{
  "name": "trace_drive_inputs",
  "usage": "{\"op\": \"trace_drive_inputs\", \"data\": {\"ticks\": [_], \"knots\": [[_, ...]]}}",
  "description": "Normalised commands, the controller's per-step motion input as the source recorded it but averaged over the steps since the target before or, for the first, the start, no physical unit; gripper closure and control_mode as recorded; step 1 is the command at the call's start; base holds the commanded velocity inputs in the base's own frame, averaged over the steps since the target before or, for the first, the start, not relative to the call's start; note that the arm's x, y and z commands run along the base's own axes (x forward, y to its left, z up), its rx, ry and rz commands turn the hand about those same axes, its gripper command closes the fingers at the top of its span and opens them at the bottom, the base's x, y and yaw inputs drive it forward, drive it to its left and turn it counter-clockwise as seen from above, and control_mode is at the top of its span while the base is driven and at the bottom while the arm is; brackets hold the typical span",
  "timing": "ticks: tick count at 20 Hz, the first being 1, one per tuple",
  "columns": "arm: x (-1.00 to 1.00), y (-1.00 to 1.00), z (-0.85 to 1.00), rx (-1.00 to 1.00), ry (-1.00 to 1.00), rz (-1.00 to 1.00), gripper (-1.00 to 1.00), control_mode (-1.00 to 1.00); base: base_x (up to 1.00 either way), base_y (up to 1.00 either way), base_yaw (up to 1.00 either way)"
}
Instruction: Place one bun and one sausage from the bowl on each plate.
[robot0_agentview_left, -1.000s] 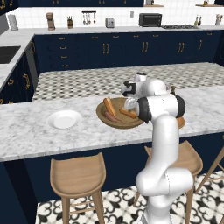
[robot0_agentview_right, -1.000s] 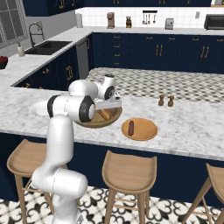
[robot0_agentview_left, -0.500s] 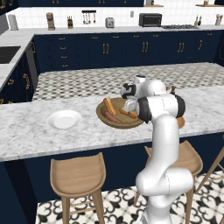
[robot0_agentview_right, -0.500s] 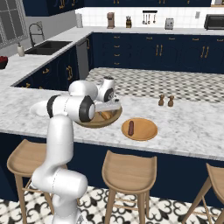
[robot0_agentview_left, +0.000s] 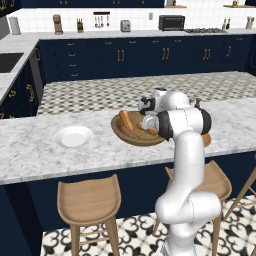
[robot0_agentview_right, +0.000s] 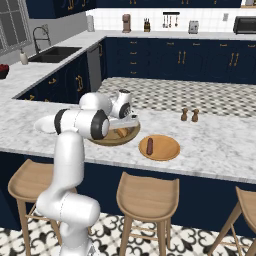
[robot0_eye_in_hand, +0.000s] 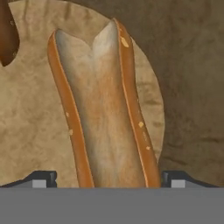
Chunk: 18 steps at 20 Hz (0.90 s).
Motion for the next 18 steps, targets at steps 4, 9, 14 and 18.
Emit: {"op": "trace_drive_inputs", "data": {"ticks": [4, 9, 14, 18], "knots": [[-0.01, 0.06, -0.27, 0.0, 0.0, 0.0, -1.0, -1.0, 0.0, 0.0, 0.0], [0.0, 0.01, -0.26, 0.0, 0.0, 0.0, 1.0, -1.0, 0.0, 0.0, 0.0], [-0.01, 0.0, -0.04, 0.0, 0.0, 0.0, 1.0, -1.0, 0.0, 0.0, 0.0], [-0.49, 0.0, 0.55, 0.0, -0.09, 0.0, 1.0, -1.0, 0.0, 0.0, 0.0]]}}
